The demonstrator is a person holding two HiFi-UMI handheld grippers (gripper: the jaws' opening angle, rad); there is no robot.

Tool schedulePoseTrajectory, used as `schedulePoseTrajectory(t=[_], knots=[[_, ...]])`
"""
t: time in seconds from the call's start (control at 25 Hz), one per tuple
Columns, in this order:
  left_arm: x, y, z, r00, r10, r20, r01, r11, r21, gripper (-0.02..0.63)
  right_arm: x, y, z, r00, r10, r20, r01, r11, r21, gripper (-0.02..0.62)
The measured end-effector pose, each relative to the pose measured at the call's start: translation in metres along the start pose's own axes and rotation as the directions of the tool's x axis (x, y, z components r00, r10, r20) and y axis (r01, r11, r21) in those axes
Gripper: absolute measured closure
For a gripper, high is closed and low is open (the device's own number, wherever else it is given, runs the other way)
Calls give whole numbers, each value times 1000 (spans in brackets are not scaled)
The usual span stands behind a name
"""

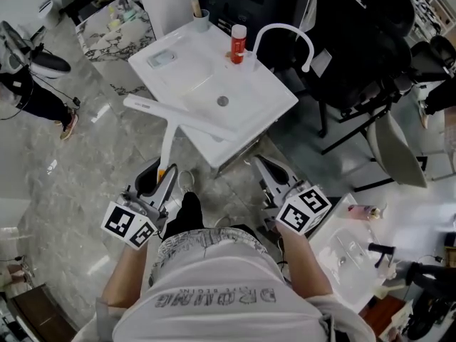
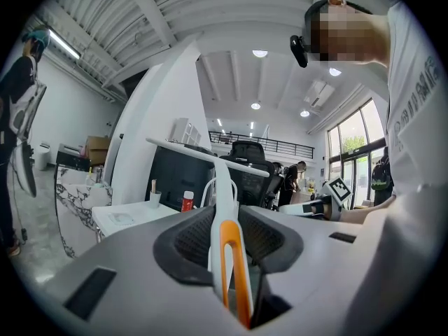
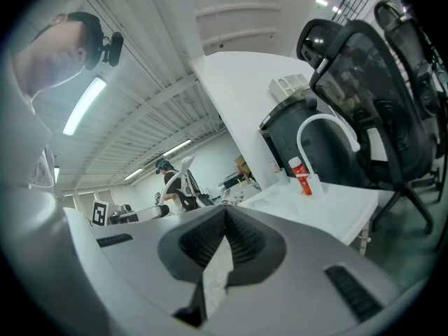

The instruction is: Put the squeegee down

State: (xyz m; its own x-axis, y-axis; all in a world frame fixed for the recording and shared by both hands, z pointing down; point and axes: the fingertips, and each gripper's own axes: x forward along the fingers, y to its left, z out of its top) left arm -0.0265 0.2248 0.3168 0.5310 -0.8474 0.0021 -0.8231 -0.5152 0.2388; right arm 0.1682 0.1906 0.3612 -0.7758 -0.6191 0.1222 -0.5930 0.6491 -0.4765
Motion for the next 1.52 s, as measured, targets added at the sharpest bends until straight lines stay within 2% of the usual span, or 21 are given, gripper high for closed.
schedulePoseTrajectory(t=[0.76,1.52], knots=[[73,129,16,997,-55,-46,54,998,-38,477,131,-37,24,998,-56,-28,57,998,34,588],[116,225,30,992,-112,-59,107,991,-85,476,227,-44,44,992,-115,-59,117,993,33,588]])
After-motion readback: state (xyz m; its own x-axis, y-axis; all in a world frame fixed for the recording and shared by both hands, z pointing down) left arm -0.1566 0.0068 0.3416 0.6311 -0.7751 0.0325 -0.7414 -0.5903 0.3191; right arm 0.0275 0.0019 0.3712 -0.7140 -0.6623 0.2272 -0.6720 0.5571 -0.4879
